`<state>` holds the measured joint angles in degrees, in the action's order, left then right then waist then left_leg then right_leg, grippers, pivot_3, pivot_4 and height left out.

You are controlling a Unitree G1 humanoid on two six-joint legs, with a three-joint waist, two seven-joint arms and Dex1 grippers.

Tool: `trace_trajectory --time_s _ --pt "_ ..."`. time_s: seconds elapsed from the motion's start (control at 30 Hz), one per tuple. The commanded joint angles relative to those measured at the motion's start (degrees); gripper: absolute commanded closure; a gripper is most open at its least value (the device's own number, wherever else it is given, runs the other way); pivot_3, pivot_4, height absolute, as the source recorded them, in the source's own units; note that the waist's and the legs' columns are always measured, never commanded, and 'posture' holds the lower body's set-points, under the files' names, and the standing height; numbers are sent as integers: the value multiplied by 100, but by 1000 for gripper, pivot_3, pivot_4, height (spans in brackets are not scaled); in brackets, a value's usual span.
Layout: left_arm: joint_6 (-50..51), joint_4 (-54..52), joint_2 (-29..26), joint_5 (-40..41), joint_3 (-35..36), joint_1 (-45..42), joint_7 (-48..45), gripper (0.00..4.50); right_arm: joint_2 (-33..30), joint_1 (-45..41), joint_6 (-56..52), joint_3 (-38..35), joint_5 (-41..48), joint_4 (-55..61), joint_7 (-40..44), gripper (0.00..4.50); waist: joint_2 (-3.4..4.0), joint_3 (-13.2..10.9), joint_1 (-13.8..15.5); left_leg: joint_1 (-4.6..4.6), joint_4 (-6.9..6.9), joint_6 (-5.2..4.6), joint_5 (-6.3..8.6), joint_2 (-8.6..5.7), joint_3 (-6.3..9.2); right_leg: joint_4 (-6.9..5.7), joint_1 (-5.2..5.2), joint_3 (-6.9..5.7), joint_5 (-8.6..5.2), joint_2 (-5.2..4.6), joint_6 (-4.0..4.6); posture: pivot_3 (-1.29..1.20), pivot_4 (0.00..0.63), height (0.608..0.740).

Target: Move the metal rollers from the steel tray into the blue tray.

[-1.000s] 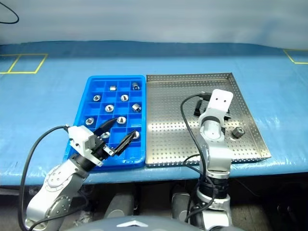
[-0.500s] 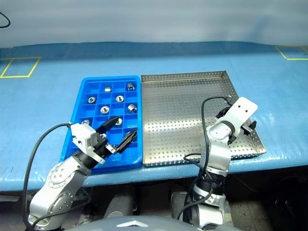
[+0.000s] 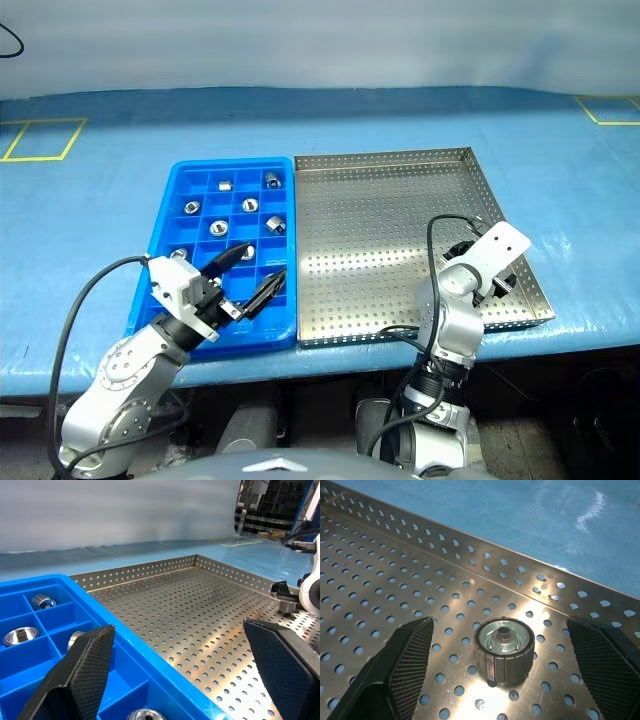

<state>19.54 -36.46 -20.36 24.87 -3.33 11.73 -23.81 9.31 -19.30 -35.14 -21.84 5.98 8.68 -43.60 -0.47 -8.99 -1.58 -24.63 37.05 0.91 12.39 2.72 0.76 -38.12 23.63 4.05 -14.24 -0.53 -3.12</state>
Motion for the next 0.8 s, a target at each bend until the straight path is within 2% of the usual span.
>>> trace_trajectory --time_s 0.03,0.27,0.37,0.6,0.8 --pt "-72 -44 36 -14 -4 -70 -30 0 284 -57 149 -15 53 -170 9 39 0 0 1 1 0 0 0 0 0 0 -1 0 0 0 0 60 150 740" --pt "-63 -51 32 -28 -11 -105 -22 0 132 -128 235 -217 195 -449 -35 39 2 0 4 0 0 0 0 0 0 0 0 0 1 0 -1 65 150 740" --pt "-62 -69 28 -26 3 -99 -15 0 11 -115 336 -220 115 -578 -44 634 2 0 4 0 0 0 0 0 0 0 -1 0 1 0 -2 68 150 740" --pt "-81 -111 38 -33 14 -29 10 0 -22 -106 376 -210 53 -633 -32 2874 2 1 19 0 0 0 0 0 1 0 -1 0 2 0 -3 82 150 740" --pt "-80 -110 52 -31 6 -19 17 0 -80 -38 334 39 -112 -506 113 2884 3 1 19 1 0 0 0 0 1 0 -1 0 1 0 -1 83 150 740"
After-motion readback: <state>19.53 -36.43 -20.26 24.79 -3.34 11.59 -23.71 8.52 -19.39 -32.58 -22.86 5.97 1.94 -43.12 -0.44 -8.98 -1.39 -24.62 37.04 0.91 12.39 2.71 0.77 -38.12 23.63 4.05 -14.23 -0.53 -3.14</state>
